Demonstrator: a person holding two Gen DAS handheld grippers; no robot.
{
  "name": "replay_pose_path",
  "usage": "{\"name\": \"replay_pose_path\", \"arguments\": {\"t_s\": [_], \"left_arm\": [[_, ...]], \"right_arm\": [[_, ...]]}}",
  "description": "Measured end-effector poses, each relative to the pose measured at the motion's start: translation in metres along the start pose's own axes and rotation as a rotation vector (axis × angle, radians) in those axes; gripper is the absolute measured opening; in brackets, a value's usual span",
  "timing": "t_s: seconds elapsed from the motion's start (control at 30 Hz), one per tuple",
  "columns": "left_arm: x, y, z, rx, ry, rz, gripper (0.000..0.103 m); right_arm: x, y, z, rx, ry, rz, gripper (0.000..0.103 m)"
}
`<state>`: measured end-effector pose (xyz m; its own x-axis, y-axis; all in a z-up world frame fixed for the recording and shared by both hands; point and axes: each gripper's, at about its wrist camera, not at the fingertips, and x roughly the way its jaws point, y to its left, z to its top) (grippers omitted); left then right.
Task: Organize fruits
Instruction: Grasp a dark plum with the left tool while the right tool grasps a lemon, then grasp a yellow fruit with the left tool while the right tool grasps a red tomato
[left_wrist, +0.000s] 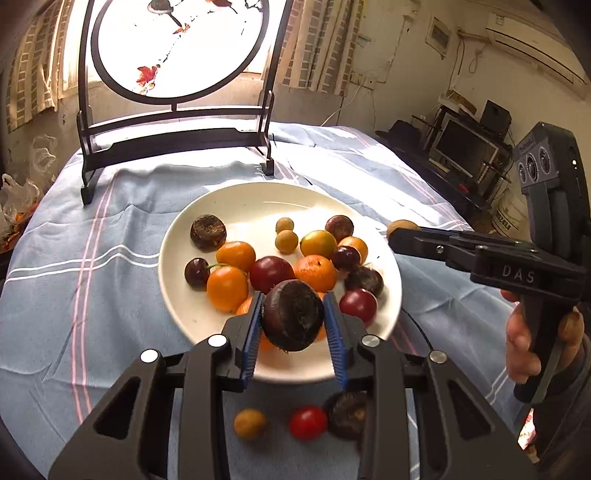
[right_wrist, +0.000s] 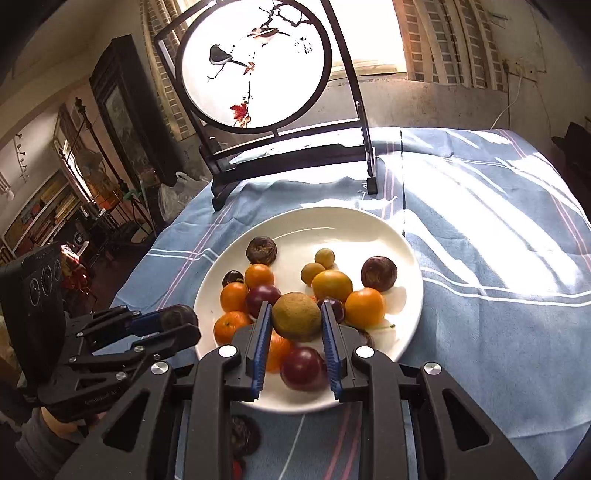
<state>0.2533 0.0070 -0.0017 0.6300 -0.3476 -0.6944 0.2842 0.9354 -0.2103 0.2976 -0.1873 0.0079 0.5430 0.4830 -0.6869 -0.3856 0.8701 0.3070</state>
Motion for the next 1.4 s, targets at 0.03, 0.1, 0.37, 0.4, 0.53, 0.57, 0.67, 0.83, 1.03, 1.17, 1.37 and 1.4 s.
{"name": "replay_pose_path", "arguments": {"t_s": [0.03, 0.1, 0.37, 0.4, 0.53, 0.57, 0.67, 0.83, 1.03, 1.17, 1.37, 1.4], "left_arm": [[0.010, 0.003, 0.006, -0.011, 0.006, -0.006, 0.032], [0.025, 0.010, 0.015, -0.040, 0.024, -0.026, 0.042], [-0.004, 0.017, 0.004, -0.047, -0.030, -0.020, 0.062], [-0.010, 0.016, -0.005, -0.024, -0.031, -0.011, 0.064], [-0.029, 0.006, -0.045, 0.065, 0.001, 0.019, 0.066], [-0.033, 0.003, -0.055, 0.084, 0.012, 0.024, 0.066], [-0.040, -0.006, -0.082, 0.145, 0.039, 0.054, 0.066], [-0.039, -0.023, -0.109, 0.227, 0.067, 0.125, 0.066], [-0.030, -0.011, -0.109, 0.190, 0.091, 0.191, 0.066], [-0.024, 0.001, -0.102, 0.159, 0.092, 0.226, 0.067], [-0.005, 0.013, -0.093, 0.126, 0.139, 0.225, 0.066], [-0.002, 0.011, -0.091, 0.141, 0.144, 0.223, 0.064]], "right_arm": [[0.010, 0.000, 0.005, 0.007, 0.004, -0.002, 0.027], [0.024, -0.001, 0.012, 0.012, -0.006, -0.022, 0.030], [0.006, 0.005, -0.013, 0.011, -0.034, -0.027, 0.051], [-0.001, 0.008, -0.022, -0.005, -0.031, -0.035, 0.051], [-0.018, 0.023, -0.071, -0.088, 0.056, -0.010, 0.053], [-0.018, 0.030, -0.084, -0.112, 0.093, 0.006, 0.052], [-0.016, 0.051, -0.119, -0.189, 0.165, 0.035, 0.052], [-0.003, 0.079, -0.142, -0.258, 0.196, 0.015, 0.052], [0.010, 0.082, -0.146, -0.253, 0.207, -0.011, 0.028], [-0.001, 0.061, -0.141, -0.152, 0.166, 0.091, 0.028], [-0.007, 0.054, -0.139, -0.123, 0.141, 0.138, 0.029], [-0.006, 0.055, -0.139, -0.126, 0.143, 0.138, 0.029]]}}
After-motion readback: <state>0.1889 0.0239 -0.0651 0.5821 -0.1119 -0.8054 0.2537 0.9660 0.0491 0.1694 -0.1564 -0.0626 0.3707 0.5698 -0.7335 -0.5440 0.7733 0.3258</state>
